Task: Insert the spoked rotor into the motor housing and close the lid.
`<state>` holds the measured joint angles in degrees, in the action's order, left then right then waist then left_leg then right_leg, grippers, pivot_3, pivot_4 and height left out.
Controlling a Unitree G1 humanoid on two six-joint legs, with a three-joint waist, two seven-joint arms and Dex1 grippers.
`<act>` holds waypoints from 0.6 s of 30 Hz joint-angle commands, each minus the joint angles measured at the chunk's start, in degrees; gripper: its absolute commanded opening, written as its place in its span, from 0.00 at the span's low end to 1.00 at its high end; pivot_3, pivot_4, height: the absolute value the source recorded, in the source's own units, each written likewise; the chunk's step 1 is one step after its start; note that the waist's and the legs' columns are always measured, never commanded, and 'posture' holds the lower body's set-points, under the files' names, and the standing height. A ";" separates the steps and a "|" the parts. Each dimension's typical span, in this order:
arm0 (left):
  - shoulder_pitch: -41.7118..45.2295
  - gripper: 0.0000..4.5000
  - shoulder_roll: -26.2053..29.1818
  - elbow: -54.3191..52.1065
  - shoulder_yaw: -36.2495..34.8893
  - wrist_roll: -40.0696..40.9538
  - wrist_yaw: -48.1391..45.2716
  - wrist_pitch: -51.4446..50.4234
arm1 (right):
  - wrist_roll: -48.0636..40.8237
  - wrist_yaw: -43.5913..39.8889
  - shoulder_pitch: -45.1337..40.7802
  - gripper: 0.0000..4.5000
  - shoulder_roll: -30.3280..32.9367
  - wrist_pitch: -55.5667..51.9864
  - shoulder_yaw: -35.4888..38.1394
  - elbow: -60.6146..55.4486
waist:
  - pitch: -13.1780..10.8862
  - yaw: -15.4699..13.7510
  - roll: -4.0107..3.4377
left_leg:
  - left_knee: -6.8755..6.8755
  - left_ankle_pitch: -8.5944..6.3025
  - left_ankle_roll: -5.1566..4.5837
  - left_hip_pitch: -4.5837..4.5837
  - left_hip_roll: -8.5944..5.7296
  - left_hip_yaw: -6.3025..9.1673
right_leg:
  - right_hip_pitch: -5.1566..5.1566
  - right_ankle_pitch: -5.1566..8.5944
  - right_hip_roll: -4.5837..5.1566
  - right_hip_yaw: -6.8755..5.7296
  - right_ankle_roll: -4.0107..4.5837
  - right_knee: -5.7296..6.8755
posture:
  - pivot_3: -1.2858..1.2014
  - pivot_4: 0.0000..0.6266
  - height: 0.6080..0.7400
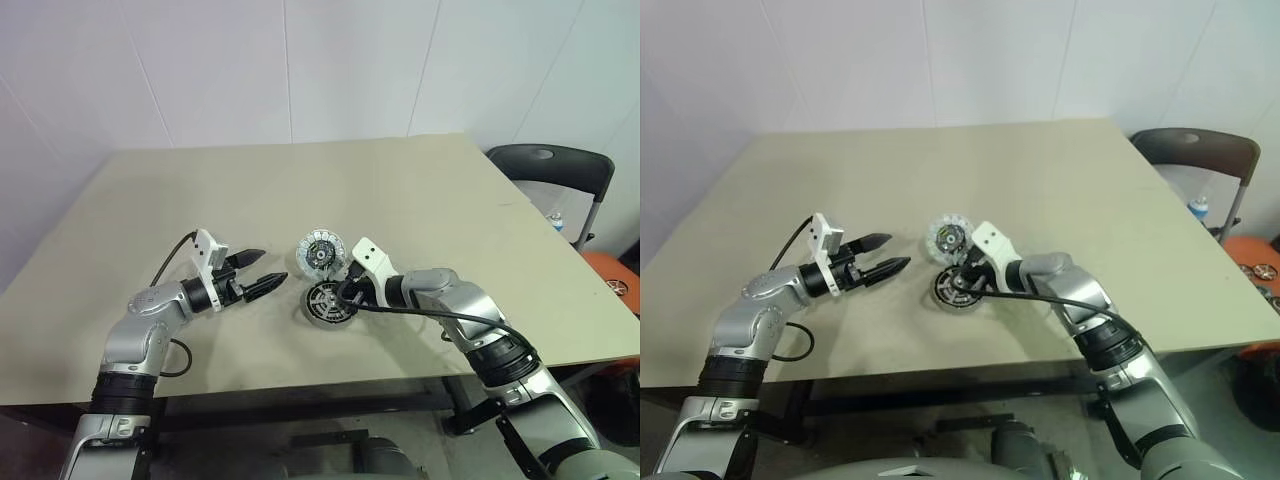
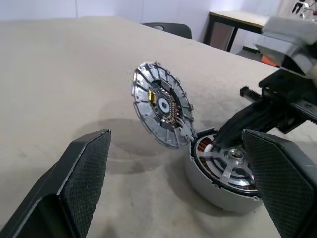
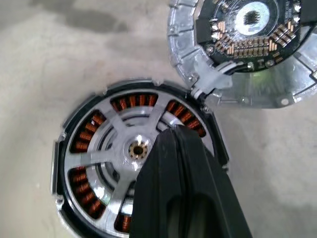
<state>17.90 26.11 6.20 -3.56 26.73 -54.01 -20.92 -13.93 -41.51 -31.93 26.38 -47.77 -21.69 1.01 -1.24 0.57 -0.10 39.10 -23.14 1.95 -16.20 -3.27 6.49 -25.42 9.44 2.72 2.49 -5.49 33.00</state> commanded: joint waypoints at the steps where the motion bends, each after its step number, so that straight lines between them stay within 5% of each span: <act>1: 0.68 1.00 0.92 -0.96 -0.72 -1.20 0.95 1.62 | 2.23 -1.25 2.85 0.01 0.92 -1.36 -3.31 2.01 | 0.07 0.01 0.10 | 0.00 0.00 -0.01 0.04 0.00 0.00 | 0.05 0.00 0.00 0.00 0.00 0.00 | 0.52 0.00 1.00; 9: 1.50 1.00 0.97 3.18 1.23 -9.78 5.49 10.35 | -10.46 -5.98 2.33 0.01 -6.07 -2.05 11.48 -0.49 | 0.00 0.30 0.09 | -0.01 -0.14 -0.25 0.46 0.05 -0.04 | 0.35 0.00 -0.09 0.04 0.00 0.12 | 0.52 0.00 1.00; 13: 0.52 1.00 0.97 3.28 1.47 -10.67 4.75 14.19 | -14.83 -13.77 1.80 0.01 -0.48 -2.92 12.56 -6.16 | -0.04 0.10 0.02 | -0.01 0.01 0.02 0.14 0.05 -0.03 | 0.04 -0.01 -0.06 0.03 0.01 0.10 | 0.52 0.00 1.00; 18: -0.83 1.00 1.29 0.00 0.48 -2.62 -3.42 10.06 | -6.93 -20.61 -0.29 0.01 10.06 3.44 3.25 -10.10 | -0.05 0.07 0.04 | 0.02 -0.04 -0.07 0.01 -0.01 -0.06 | 0.01 0.00 0.03 0.02 -0.01 -0.01 | 0.52 0.00 1.00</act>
<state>17.02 26.88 9.59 -1.58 20.33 -54.55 -9.81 -23.08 -59.15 -30.42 34.75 -47.05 -15.87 -5.78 -1.29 0.63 -0.06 39.11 -23.20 1.84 -16.21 -3.28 6.43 -25.42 9.44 2.74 2.50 -5.51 32.97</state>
